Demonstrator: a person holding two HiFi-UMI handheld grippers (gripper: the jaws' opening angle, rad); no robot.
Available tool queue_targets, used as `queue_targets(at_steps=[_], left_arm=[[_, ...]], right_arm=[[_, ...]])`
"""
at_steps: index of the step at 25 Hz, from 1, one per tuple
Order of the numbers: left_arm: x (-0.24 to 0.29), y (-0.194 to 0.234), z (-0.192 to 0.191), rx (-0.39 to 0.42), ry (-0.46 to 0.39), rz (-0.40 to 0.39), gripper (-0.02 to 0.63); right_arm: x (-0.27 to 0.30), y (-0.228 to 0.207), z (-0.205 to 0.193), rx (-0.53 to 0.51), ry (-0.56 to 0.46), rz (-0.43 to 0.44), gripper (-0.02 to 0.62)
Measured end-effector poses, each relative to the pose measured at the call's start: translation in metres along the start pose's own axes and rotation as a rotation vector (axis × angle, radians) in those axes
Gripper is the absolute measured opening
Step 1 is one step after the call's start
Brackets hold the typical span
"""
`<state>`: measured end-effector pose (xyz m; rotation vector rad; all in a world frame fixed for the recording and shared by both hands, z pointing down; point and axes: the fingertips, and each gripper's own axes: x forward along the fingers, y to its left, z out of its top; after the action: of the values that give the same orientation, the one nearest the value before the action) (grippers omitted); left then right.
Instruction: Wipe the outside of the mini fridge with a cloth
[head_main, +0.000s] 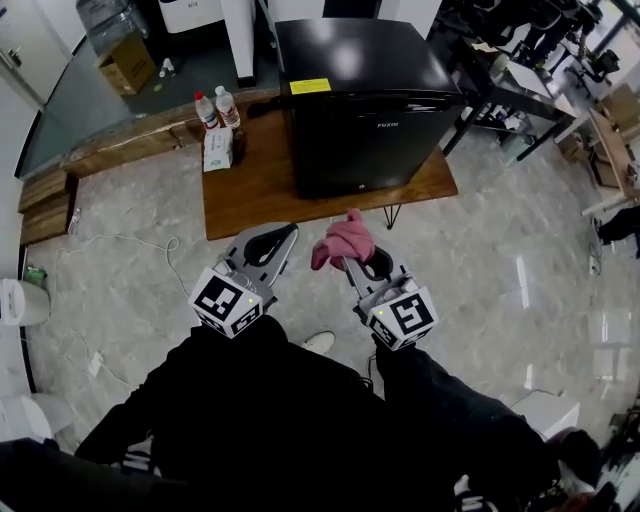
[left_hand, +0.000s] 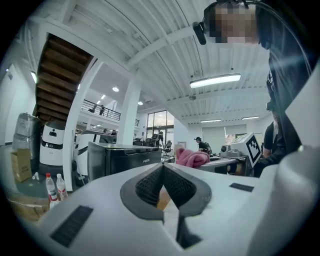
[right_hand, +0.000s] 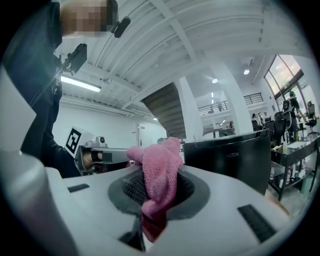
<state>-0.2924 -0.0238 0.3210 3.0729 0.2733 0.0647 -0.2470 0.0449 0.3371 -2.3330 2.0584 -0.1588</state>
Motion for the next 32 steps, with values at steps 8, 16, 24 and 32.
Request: queue_targets(at_steps=[8, 16, 24, 32], left_arm=[[0.024, 0.028, -0.002, 0.007, 0.012, 0.042, 0.006], [0.059, 0.082, -0.009, 0.01, -0.019, 0.023, 0.006], [0.084, 0.133, -0.028, 0.015, -0.019, 0.0, 0.005], [0.1, 0.162, -0.044, 0.013, 0.007, 0.015, 0.006]], right_arm=[[0.039, -0.025, -0.007, -0.044, 0.024, -0.001, 0.075], [0.105, -0.056, -0.008, -0.106, 0.067, -0.039, 0.078], [0.177, -0.086, -0.02, -0.097, 0.096, -0.128, 0.078], [0.219, -0.115, -0.039, -0.024, 0.122, -0.174, 0.078]])
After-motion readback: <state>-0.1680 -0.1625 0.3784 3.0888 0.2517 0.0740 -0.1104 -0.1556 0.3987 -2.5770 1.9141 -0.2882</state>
